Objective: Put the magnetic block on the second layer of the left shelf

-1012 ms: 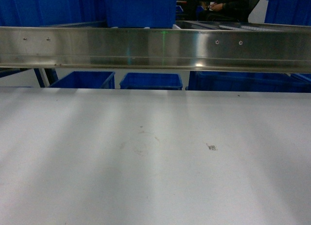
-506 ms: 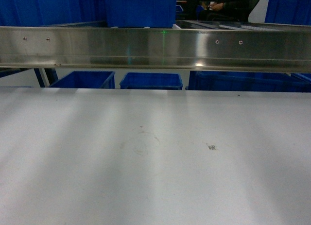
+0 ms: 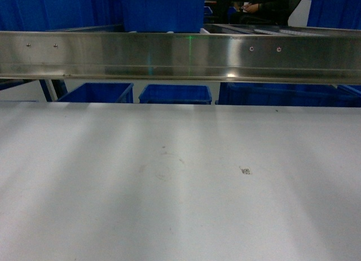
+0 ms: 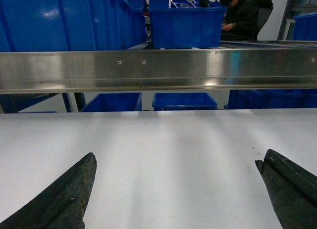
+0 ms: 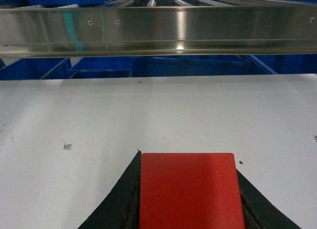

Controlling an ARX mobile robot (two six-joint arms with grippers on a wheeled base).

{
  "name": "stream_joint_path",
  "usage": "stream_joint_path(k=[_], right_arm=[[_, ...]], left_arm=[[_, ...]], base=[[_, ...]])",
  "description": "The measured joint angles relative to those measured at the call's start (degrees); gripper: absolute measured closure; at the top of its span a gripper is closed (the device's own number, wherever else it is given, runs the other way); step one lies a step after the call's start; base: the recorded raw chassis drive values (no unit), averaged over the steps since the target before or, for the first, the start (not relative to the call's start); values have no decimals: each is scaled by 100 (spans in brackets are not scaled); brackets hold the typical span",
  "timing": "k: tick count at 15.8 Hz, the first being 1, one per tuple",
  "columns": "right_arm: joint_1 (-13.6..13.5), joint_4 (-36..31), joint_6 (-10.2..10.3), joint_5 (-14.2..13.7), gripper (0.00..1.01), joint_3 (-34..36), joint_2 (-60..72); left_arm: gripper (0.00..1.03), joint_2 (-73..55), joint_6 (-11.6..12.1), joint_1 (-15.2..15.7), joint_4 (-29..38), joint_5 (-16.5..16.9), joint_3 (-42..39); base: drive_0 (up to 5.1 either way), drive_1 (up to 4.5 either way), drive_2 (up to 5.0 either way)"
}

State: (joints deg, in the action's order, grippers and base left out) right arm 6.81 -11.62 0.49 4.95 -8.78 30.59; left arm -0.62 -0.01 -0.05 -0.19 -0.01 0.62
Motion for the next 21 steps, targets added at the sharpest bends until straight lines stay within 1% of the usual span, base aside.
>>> stream_joint_path(k=[11,21], right_arm=[[0,-7,13,0,68,0,-9],[0,0,15,2,68,0,-31]], left_arm=[[5,0,0,2,0,-2,0],[5,0,2,2,0,2,0]], base=[[0,0,0],[-492,254,254]])
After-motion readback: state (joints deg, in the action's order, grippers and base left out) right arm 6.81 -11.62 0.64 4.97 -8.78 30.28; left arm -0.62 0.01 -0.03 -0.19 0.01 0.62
